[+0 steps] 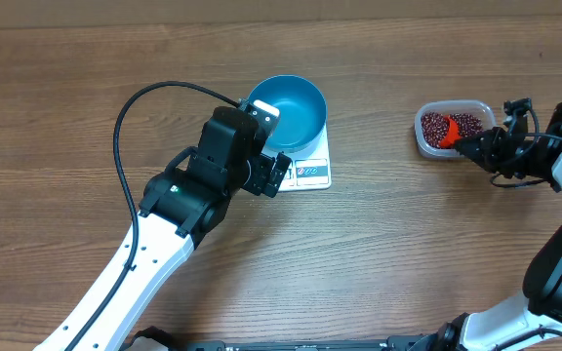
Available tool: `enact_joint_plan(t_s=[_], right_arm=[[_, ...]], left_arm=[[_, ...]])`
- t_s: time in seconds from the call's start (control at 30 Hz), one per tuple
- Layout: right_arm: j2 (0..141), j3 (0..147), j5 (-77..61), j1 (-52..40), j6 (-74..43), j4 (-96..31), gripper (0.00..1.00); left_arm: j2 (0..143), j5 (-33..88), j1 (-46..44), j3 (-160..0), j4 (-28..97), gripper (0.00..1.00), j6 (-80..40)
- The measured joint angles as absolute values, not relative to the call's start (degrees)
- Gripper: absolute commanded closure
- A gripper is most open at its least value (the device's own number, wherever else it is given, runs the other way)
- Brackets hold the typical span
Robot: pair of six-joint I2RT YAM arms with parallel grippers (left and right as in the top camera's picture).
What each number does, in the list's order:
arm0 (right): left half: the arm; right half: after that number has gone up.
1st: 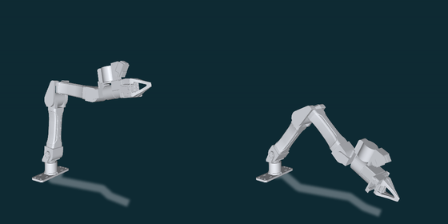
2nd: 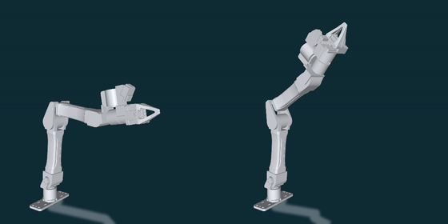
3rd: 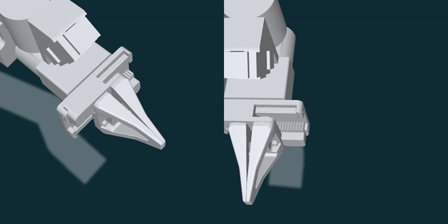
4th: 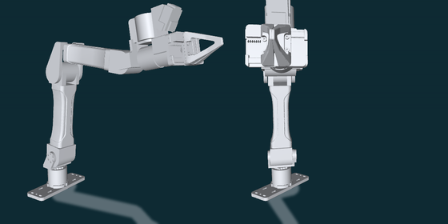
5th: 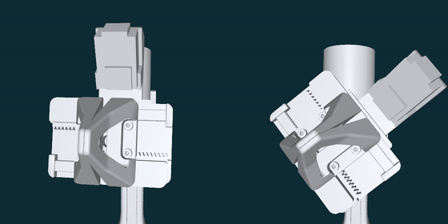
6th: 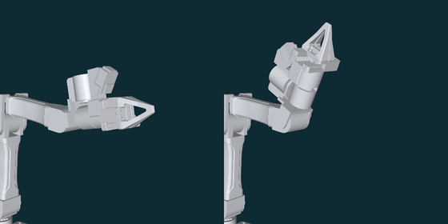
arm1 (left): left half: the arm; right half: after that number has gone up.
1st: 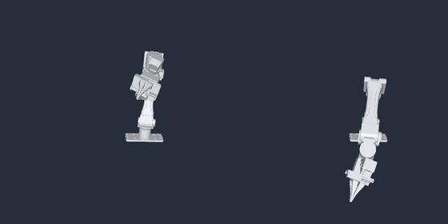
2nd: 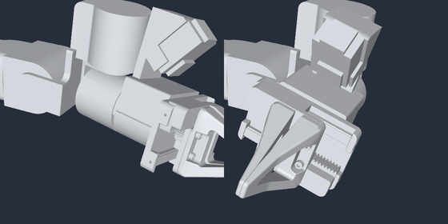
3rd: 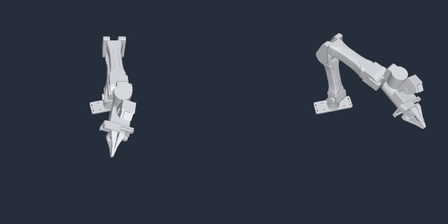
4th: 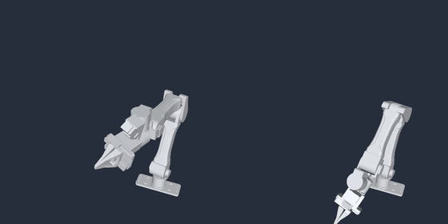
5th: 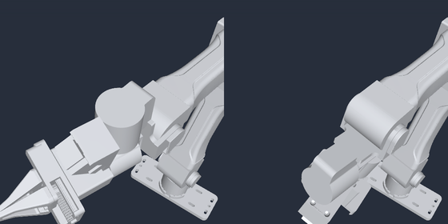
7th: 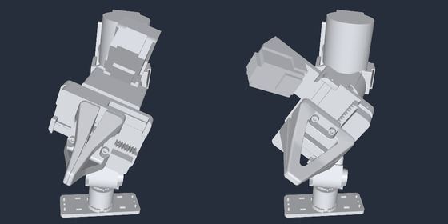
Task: Scoop item into bowl and weigh 150g on scale
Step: 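Drag the red scoop through the beans to fill it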
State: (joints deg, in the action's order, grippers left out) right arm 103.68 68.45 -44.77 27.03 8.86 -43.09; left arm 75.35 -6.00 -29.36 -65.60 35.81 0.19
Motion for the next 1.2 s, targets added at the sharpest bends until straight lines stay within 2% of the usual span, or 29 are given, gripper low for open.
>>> enact_joint_plan(t_s=[1.2], right_arm=[[107.85,68.45,-60.16,34.59,7.51,-45.76,0.96]], left_arm=[[75.35,-6.02,-29.36,-65.60,35.79,0.00,0.19]])
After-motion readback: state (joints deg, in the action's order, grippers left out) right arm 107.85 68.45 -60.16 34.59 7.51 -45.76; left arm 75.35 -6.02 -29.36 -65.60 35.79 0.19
